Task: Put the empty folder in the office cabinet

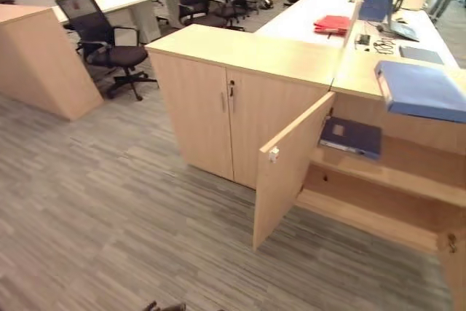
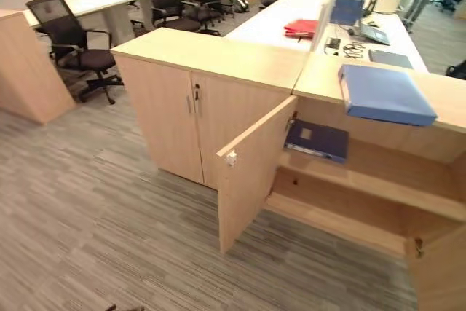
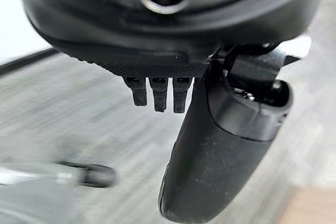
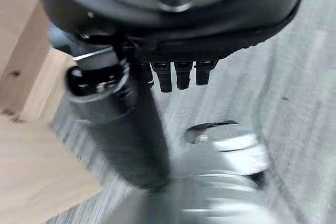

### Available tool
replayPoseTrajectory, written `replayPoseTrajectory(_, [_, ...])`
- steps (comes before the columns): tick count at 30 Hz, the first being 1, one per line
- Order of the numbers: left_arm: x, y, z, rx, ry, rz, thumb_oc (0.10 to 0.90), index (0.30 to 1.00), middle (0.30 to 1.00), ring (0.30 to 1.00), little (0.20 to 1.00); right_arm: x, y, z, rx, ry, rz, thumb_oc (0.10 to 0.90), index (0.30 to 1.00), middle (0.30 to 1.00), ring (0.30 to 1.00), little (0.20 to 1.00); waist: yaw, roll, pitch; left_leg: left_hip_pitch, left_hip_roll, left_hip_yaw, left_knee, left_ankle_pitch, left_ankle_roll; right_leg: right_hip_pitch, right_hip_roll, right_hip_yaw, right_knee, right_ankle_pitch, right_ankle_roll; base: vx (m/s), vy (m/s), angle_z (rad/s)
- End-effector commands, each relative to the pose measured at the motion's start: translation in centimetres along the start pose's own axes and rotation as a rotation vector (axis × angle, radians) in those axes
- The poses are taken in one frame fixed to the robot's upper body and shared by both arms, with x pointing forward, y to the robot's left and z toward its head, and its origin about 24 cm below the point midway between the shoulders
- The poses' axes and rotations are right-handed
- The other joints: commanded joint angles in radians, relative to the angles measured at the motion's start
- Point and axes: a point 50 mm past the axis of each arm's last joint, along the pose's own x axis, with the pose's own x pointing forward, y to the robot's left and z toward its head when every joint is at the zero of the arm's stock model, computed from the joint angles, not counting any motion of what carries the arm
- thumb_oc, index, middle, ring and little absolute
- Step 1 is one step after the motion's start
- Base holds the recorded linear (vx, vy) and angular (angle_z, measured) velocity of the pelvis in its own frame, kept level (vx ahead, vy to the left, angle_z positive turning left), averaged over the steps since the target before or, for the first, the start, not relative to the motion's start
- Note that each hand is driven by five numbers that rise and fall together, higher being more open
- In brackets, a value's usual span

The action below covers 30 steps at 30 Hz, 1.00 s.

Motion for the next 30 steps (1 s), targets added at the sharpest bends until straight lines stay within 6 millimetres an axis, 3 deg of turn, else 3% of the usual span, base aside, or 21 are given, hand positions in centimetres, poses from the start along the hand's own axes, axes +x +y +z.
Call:
replayPoseTrajectory(1, [0.3,0.7,1.9,-0.082,-0.072,0.046,0.8,0.9,0.9,0.9,0.9,0.3,-0.2,3.3,0.001,-0.088,-0.005,0.8,0.9,0.9,0.9,0.9,0.031,0.02,0.02,0.035,-0.042,0.005,0.073,-0.143,0.016,-0.143,0.107,-0.062,-0.022,0.156,0.026,-0.13,0.008,-0.62])
replayPoseTrajectory(3, [0.3,1.0,1.8,-0.092,-0.065,0.052,0.8,0.9,0.9,0.9,0.9,0.3,-0.4,3.8,-0.003,-0.101,-0.016,0.8,0.9,0.9,0.9,0.9,0.053,0.025,0.029,0.033,-0.022,0.058,0.074,-0.146,0.012,-0.162,0.062,-0.176,-0.014,0.158,0.026,-0.11,-0.042,-0.94])
replayPoseTrajectory(4, [0.4,1.4,1.7,-0.086,-0.053,0.06,0.8,0.9,0.9,0.9,0.9,0.3,-0.6,3.7,-0.001,-0.096,-0.022,0.8,0.9,0.9,0.9,0.9,0.06,0.03,0.025,0.038,-0.001,0.088,0.068,-0.147,0.007,-0.162,0.004,-0.305,-0.013,0.159,0.016,-0.05,-0.055,-1.52])
replayPoseTrajectory(5, [0.4,1.4,1.6,-0.086,-0.052,0.06,0.8,0.9,0.9,0.9,0.9,0.3,-0.6,3.7,-0.001,-0.096,-0.022,0.8,0.9,0.9,0.9,0.9,0.057,0.031,0.027,0.039,-0.001,0.085,0.068,-0.147,0.007,-0.159,0.004,-0.308,-0.013,0.158,0.016,-0.02,-0.069,-1.37])
replayPoseTrajectory(7, [0.4,2.0,0.9,-0.048,-0.016,0.063,0.8,0.9,0.9,0.9,0.9,0.3,-0.6,4.2,0.018,-0.116,-0.019,0.8,0.9,0.9,0.9,0.9,0.052,0.029,0.021,0.045,0.022,0.108,0.078,-0.152,0.003,-0.148,-0.076,-0.36,-0.007,0.192,0.023,0.0,-0.078,-0.37])
replayPoseTrajectory(8, [0.4,2.0,0.9,-0.048,-0.016,0.063,0.8,0.9,0.9,0.9,0.9,0.3,-0.6,4.2,0.018,-0.115,-0.019,0.8,0.9,0.9,0.9,0.9,0.051,0.029,0.024,0.047,0.022,0.107,0.081,-0.155,0.003,-0.144,-0.077,-0.361,-0.007,0.192,0.024,0.02,-0.097,-0.08])
replayPoseTrajectory(11, [0.4,2.5,0.8,-0.021,-0.003,0.076,0.8,0.9,0.9,0.9,0.9,0.3,-0.2,4.4,0.032,-0.125,-0.006,0.8,0.9,0.9,0.9,0.9,0.04,0.014,0.024,0.047,0.04,0.116,0.106,-0.168,-0.005,-0.135,-0.146,-0.351,-0.008,0.259,0.045,0.04,-0.169,-0.25])
replayPoseTrajectory(12, [0.4,2.8,0.9,-0.002,0.0,0.085,0.8,0.9,0.9,0.9,0.9,0.3,0.4,4.0,0.042,-0.111,0.007,0.8,0.9,0.9,0.9,0.9,0.039,0.002,0.021,0.054,0.062,0.138,0.119,-0.179,-0.013,-0.137,-0.193,-0.378,-0.03,0.299,0.062,0.1,-0.267,-0.18])
replayPoseTrajectory(15, [0.5,3.0,1.2,-0.026,-0.008,0.094,0.8,0.9,0.9,0.9,0.9,0.2,0.7,3.6,0.047,-0.097,0.018,0.8,0.9,0.9,0.9,0.9,0.041,-0.01,0.019,0.069,0.08,0.156,0.121,-0.187,-0.025,-0.138,-0.224,-0.41,-0.057,0.326,0.078,0.12,-0.262,-0.17])
replayPoseTrajectory(18, [0.6,3.2,2.0,-0.063,-0.025,0.109,0.8,0.9,0.9,0.9,0.9,0.2,1.5,2.6,0.052,-0.057,0.043,0.8,0.9,0.9,0.9,0.9,0.04,-0.034,0.018,0.114,0.127,0.176,0.108,-0.183,-0.064,-0.15,-0.257,-0.442,-0.091,0.38,0.107,0.16,-0.313,-0.25])
replayPoseTrajectory(20, [0.7,3.1,2.2,-0.064,-0.031,0.107,0.8,0.9,0.9,0.9,0.9,0.2,1.6,2.2,0.049,-0.042,0.047,0.8,0.9,0.9,0.9,0.9,0.038,-0.036,0.018,0.126,0.144,0.177,0.098,-0.174,-0.079,-0.153,-0.255,-0.436,-0.094,0.393,0.107,0.15,-0.33,-0.21])
replayPoseTrajectory(23, [0.7,2.8,3.0,-0.082,-0.062,0.091,0.8,0.9,0.9,0.9,0.9,0.1,2.0,1.5,0.035,-0.014,0.066,0.8,0.9,0.9,0.9,0.9,0.025,-0.043,0.012,0.17,0.221,0.182,0.058,-0.108,-0.146,-0.155,-0.209,-0.417,-0.087,0.34,0.107,0.22,-0.474,-0.09])
replayPoseTrajectory(24, [0.7,2.8,3.0,-0.082,-0.062,0.091,0.8,0.9,0.9,0.9,0.9,0.1,2.0,1.5,0.035,-0.014,0.066,0.8,0.9,0.9,0.9,0.9,0.024,-0.041,0.011,0.171,0.224,0.182,0.055,-0.107,-0.148,-0.155,-0.207,-0.418,-0.087,0.338,0.107,0.15,-0.438,-0.06])
replayPoseTrajectory(25, [0.7,2.5,2.6,-0.083,-0.051,0.077,0.8,0.9,0.9,0.9,0.9,0.2,1.9,1.5,0.009,-0.013,0.066,0.8,0.9,0.9,0.9,0.9,0.019,-0.019,0.009,0.176,0.288,0.185,0.042,-0.02,-0.18,-0.16,-0.152,-0.431,-0.062,0.276,0.097,0.09,-0.276,-0.08])
replayPoseTrajectory(26, [0.7,2.5,2.6,-0.083,-0.051,0.077,0.8,0.9,0.9,0.9,0.9,0.2,1.9,1.5,0.009,-0.013,0.066,0.8,0.9,0.9,0.9,0.9,0.018,-0.02,0.006,0.172,0.287,0.184,0.041,-0.017,-0.18,-0.164,-0.153,-0.432,-0.062,0.277,0.096,0.14,-0.566,-0.13])
replayPoseTrajectory(27, [0.6,2.1,2.3,-0.077,-0.042,0.057,0.8,0.9,0.9,0.9,0.9,0.2,1.6,1.7,-0.011,-0.026,0.058,0.8,0.9,0.9,0.9,0.9,0.011,0.006,0.005,0.147,0.365,0.177,0.05,0.11,-0.209,-0.167,-0.077,-0.455,-0.044,0.204,0.055,0.08,-0.438,-0.15])
replayPoseTrajectory(28, [0.6,1.9,2.2,-0.075,-0.036,0.05,0.8,0.9,0.9,0.9,0.9,0.2,1.4,1.8,-0.018,-0.031,0.052,0.8,0.9,0.9,0.9,0.9,0.007,0.012,0.008,0.139,0.399,0.171,0.057,0.174,-0.217,-0.162,-0.043,-0.456,-0.042,0.183,0.039,0.08,-0.44,-0.17])
replayPoseTrajectory(29, [0.6,1.9,2.2,-0.075,-0.037,0.05,0.8,0.9,0.9,0.9,0.9,0.2,1.4,1.8,-0.018,-0.032,0.052,0.8,0.9,0.9,0.9,0.9,0.006,0.012,0.005,0.135,0.399,0.17,0.057,0.175,-0.217,-0.165,-0.043,-0.457,-0.043,0.184,0.038,0.14,-0.499,-0.08])
replayPoseTrajectory(30, [0.6,1.8,1.9,-0.056,-0.021,0.036,0.8,0.9,0.9,0.9,0.9,0.2,1.0,1.7,-0.041,-0.032,0.039,0.8,0.9,0.9,0.9,0.9,-0.004,0.009,0.004,0.141,0.463,0.199,0.063,0.277,-0.224,-0.15,0.029,-0.458,-0.048,0.143,-0.001,0.16,-0.483,0.01])
